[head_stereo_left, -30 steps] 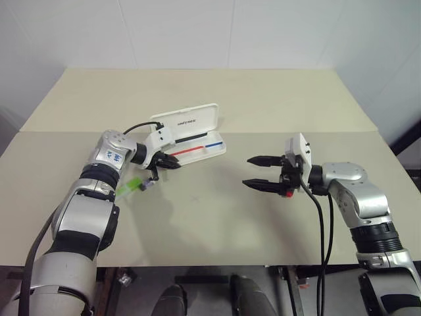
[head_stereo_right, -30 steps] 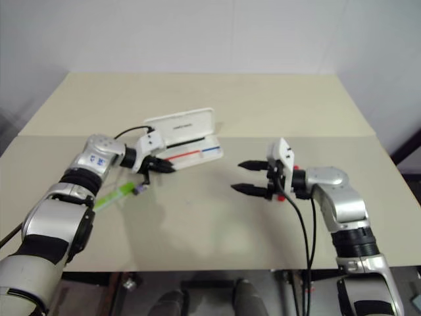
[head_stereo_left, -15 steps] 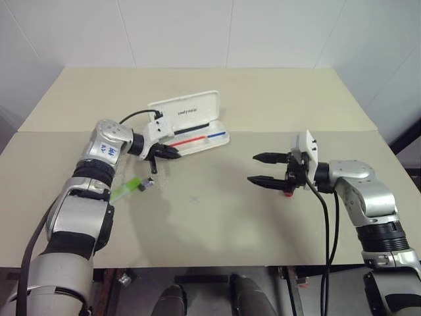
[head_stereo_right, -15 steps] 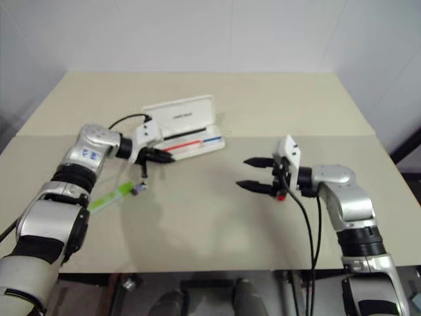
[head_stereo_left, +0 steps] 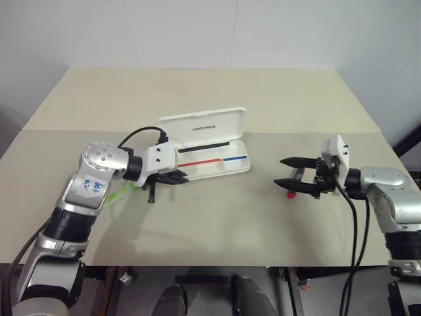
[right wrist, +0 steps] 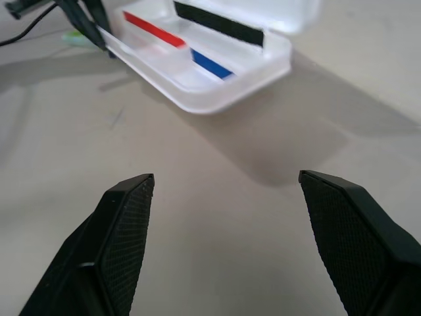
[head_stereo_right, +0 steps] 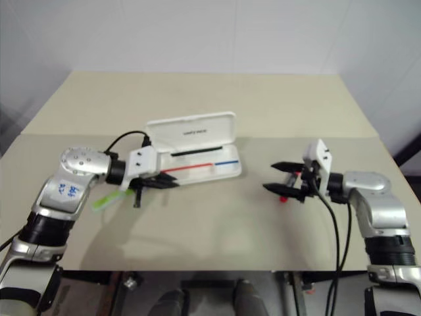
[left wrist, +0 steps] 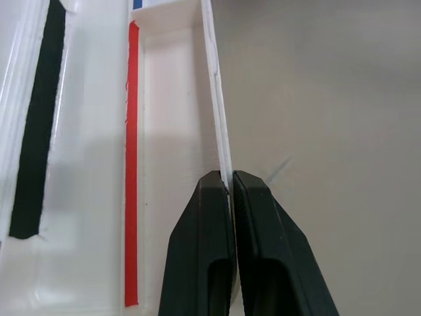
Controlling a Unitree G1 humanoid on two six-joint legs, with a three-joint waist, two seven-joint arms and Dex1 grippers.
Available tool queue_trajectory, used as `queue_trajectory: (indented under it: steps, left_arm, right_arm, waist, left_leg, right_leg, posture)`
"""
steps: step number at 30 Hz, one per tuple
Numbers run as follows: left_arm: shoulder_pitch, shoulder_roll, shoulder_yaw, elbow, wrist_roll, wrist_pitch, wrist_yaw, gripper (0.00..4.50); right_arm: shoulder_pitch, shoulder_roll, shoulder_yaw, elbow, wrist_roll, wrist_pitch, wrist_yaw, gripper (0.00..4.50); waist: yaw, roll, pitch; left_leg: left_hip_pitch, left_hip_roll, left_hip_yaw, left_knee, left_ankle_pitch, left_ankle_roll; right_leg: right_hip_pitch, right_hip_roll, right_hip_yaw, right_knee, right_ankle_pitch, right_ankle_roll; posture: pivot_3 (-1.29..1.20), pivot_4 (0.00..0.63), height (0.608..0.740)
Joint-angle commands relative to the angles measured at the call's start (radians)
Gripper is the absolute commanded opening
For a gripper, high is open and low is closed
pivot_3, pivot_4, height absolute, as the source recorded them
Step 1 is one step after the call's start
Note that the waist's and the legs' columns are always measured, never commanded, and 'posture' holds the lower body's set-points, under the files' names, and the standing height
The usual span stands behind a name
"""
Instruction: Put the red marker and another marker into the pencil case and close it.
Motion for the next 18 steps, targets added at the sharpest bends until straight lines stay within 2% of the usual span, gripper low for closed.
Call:
queue_trajectory:
  steps: [1,5,11,18]
  left_arm:
    - [0.052,0.008,0.007,-0.194,-0.046,0.12,0.05,0.02]
    - [0.141,0.037,-0.002,-0.308,-0.055,0.189,0.085,0.02]
    - [0.241,0.086,-0.017,-0.412,-0.048,0.223,0.137,0.02]
    - [0.306,0.12,-0.063,-0.426,-0.014,0.133,0.174,0.02]
  right_arm:
    - [0.034,-0.038,-0.061,-0.055,0.058,0.006,0.039,4.5]
    - [0.075,-0.048,-0.112,-0.068,0.106,-0.024,0.08,4.5]
    - [0.097,-0.082,-0.108,-0.042,0.083,-0.044,0.102,4.5]
    - [0.066,-0.059,-0.074,-0.011,0.057,-0.067,0.084,4.5]
  waist:
    - [-0.003,0.0,0.0]
    - [-0.01,0.0,0.0]
    - [-0.006,0.0,0.0]
    - [-0.004,0.0,0.0]
  left_leg:
    - [0.0,0.0,0.0,0.0,0.0,0.0]
    - [0.002,0.0,0.0,0.0,0.0,0.0]
    - [0.002,0.0,0.0,0.001,0.0,0.0]
    - [0.002,0.001,0.001,0.0,0.0,0.0]
  right_leg:
    - [0.0,0.0,0.0,0.0,0.0,0.0]
    - [0.001,0.001,0.001,0.001,0.0,-0.001]
    - [0.002,0.001,0.001,-0.001,-0.001,-0.002]
    - [0.003,0.0,0.001,-0.004,-0.002,-0.003]
  posture:
    - [0.0,0.15,0.74]
    - [0.0,0.15,0.74]
    - [0.0,0.15,0.74]
    - [0.0,0.15,0.74]
